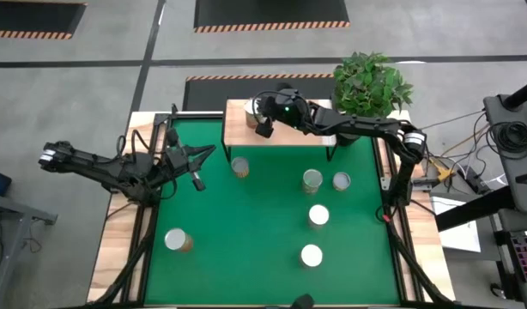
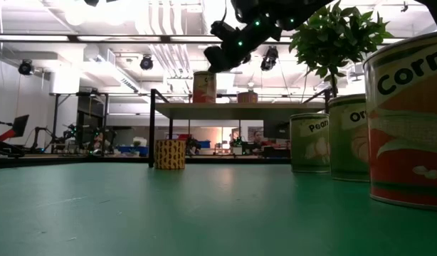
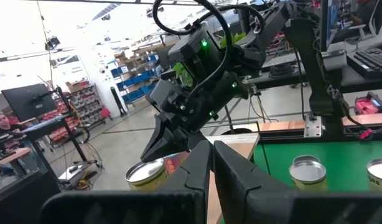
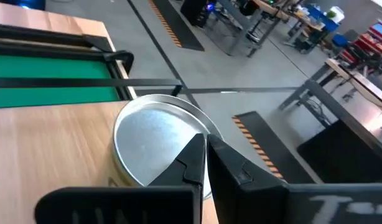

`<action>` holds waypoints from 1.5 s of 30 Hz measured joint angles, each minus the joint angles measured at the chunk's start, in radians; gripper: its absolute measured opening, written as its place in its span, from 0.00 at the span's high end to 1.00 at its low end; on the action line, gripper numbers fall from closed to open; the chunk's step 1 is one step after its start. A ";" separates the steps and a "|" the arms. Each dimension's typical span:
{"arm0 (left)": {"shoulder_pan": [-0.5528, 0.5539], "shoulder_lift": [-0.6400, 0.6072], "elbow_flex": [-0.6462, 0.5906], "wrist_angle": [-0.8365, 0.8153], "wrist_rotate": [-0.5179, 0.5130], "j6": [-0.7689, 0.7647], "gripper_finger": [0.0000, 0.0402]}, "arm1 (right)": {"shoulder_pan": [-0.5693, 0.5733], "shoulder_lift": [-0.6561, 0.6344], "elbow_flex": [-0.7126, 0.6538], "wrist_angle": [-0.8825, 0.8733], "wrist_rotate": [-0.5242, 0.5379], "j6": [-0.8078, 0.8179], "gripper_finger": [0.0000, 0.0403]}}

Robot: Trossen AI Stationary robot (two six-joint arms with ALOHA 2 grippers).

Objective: Pick and place cans onto a shelf
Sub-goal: Put the left big canned corn on the shelf

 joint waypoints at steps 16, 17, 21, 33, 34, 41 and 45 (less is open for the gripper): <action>0.057 0.148 0.124 -0.182 0.002 -0.095 1.00 | 0.215 -0.235 0.093 -0.473 -0.082 0.155 0.98; 0.077 0.179 0.161 -0.248 0.012 -0.106 1.00 | 0.240 -0.261 0.067 -0.475 -0.082 0.159 0.98; 0.217 0.342 0.333 -0.494 0.171 -0.136 1.00 | 0.328 -0.362 -0.035 -0.478 -0.082 0.164 0.98; 0.586 0.765 0.689 -0.750 0.445 -0.119 1.00 | 0.436 -0.551 -0.261 -0.457 -0.081 0.166 0.98; 0.597 0.785 0.701 -0.753 0.446 -0.118 1.00 | 0.436 -0.559 -0.270 -0.457 -0.081 0.166 0.98; 0.653 0.879 0.778 -0.750 0.445 -0.107 1.00 | 0.436 -0.581 -0.305 -0.457 -0.081 0.155 0.98; 0.672 0.927 0.829 -0.754 0.443 -0.085 1.00 | 0.436 -0.578 -0.309 -0.458 -0.081 0.140 0.98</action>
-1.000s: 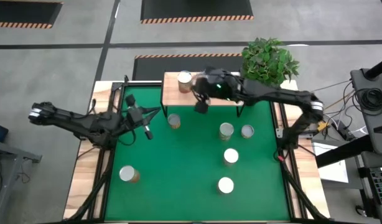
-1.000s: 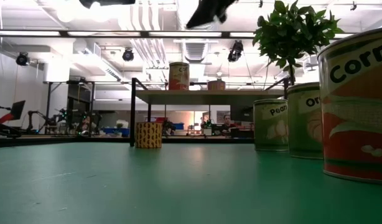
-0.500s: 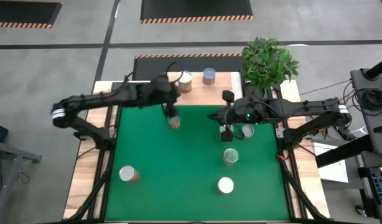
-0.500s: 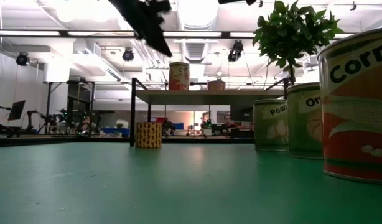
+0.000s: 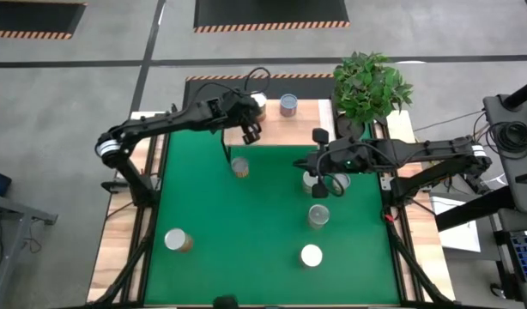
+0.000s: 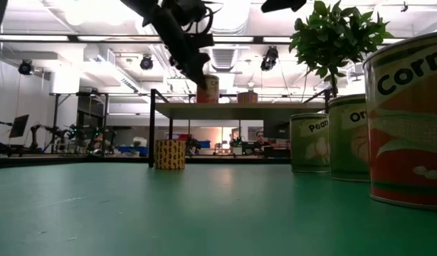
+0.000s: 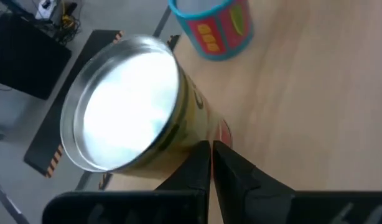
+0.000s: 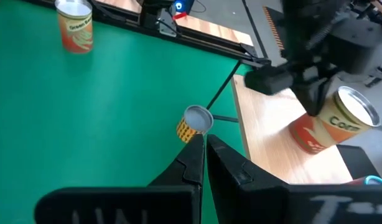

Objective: Pick and place cans onto a shelf
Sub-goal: Put the left big canned corn on the shelf

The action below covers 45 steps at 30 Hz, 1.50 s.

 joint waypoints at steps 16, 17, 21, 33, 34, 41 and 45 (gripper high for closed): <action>0.016 -0.046 0.148 -0.071 -0.065 0.142 1.00 | 0.000 0.001 -0.018 -0.041 0.000 0.002 0.98; 0.035 -0.047 0.156 -0.069 -0.092 0.175 1.00 | 0.000 0.001 -0.022 -0.040 0.000 0.002 0.98; 0.146 -0.041 0.161 -0.069 -0.105 0.258 1.00 | 0.000 0.001 -0.039 -0.037 0.000 0.004 0.98; 0.304 0.037 0.167 -0.064 0.299 0.259 1.00 | -0.001 0.001 -0.053 -0.036 0.000 0.000 0.98; 0.300 0.043 0.167 -0.062 0.300 0.262 1.00 | -0.001 0.001 -0.053 -0.037 0.000 0.000 0.98; 0.291 0.065 0.167 -0.046 0.300 0.263 1.00 | -0.001 0.001 -0.053 -0.037 0.000 -0.001 0.98; 0.288 0.064 0.169 -0.021 0.349 0.261 1.00 | -0.001 0.000 -0.053 -0.037 0.000 -0.003 0.98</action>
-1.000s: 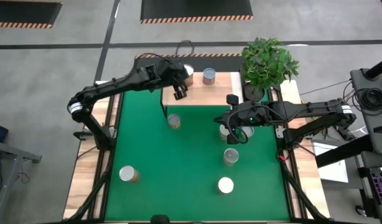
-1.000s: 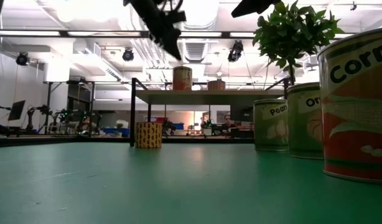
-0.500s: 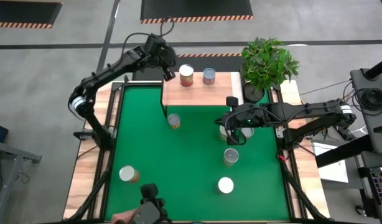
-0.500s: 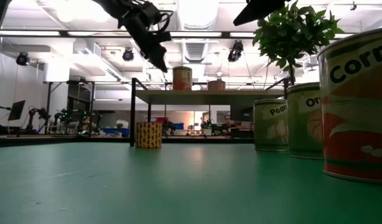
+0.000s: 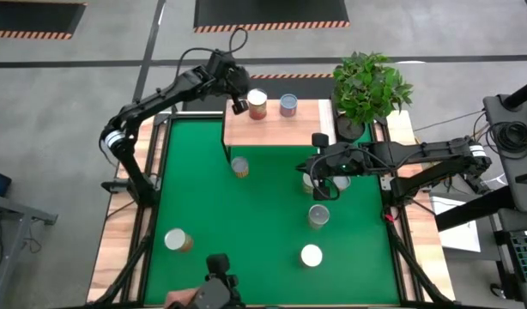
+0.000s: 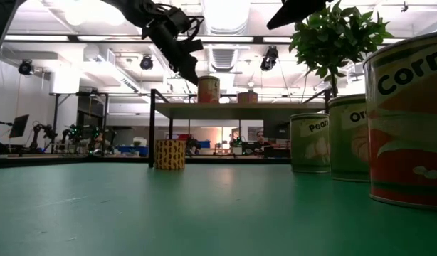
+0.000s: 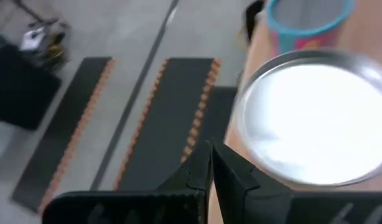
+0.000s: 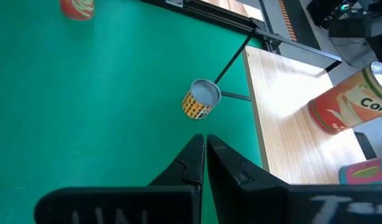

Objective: Pick and place cans onto a shelf
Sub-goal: Put the left big canned corn on the shelf

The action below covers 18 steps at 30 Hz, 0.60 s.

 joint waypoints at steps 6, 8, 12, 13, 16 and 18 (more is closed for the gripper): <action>-0.006 -0.001 0.038 -0.009 0.115 -0.020 1.00 | 0.000 0.000 0.000 0.000 0.000 -0.003 0.98; -0.005 -0.001 0.062 -0.041 0.101 -0.039 1.00 | 0.000 0.000 0.000 0.000 0.000 -0.003 0.98; -0.007 -0.008 0.136 -0.173 0.128 -0.073 1.00 | 0.000 0.000 0.000 -0.006 0.000 -0.003 0.98; -0.011 -0.010 0.154 -0.223 0.172 -0.075 1.00 | 0.000 0.000 0.000 -0.010 0.000 -0.004 0.98; -0.028 -0.011 0.179 -0.385 0.372 -0.052 1.00 | 0.000 0.000 0.000 -0.018 0.000 -0.005 0.98; -0.049 -0.010 0.178 -0.461 0.474 -0.030 1.00 | 0.000 0.000 0.000 -0.028 0.000 -0.010 0.98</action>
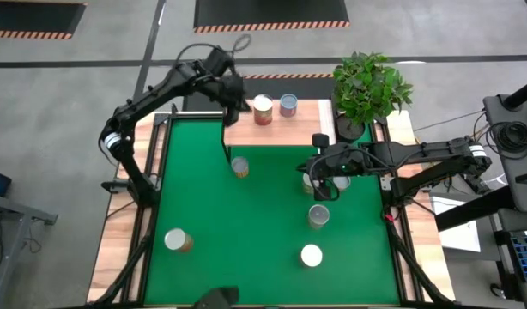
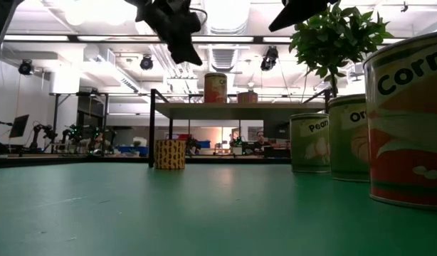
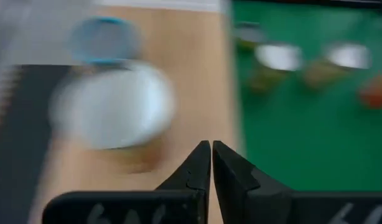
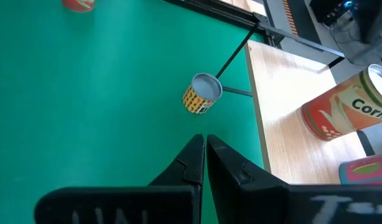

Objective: Pick and place cans onto a shelf
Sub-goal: Put the left big canned corn on the shelf

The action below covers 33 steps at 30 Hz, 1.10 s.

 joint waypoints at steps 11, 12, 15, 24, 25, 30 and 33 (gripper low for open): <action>-0.172 0.004 -0.130 0.173 -0.330 -0.047 1.00 | 0.000 0.000 0.000 -0.003 0.000 -0.007 0.98; -0.176 0.007 -0.130 0.189 -0.358 -0.055 1.00 | 0.000 0.000 0.000 -0.003 0.000 -0.007 0.98; -0.177 0.012 -0.130 0.208 -0.377 -0.058 1.00 | 0.000 0.000 0.000 -0.003 0.000 -0.009 0.98; -0.133 0.024 -0.130 0.245 -0.530 -0.065 1.00 | 0.000 0.000 0.000 -0.009 0.000 -0.004 0.98; -0.127 0.024 -0.130 0.250 -0.533 -0.065 1.00 | 0.000 0.000 0.000 -0.010 0.000 -0.004 0.98; -0.102 0.024 -0.130 0.255 -0.535 -0.069 1.00 | 0.000 0.000 0.000 -0.016 0.000 -0.003 0.98; -0.098 0.021 -0.130 0.243 -0.537 -0.073 1.00 | 0.000 0.000 0.000 -0.025 0.000 0.003 0.98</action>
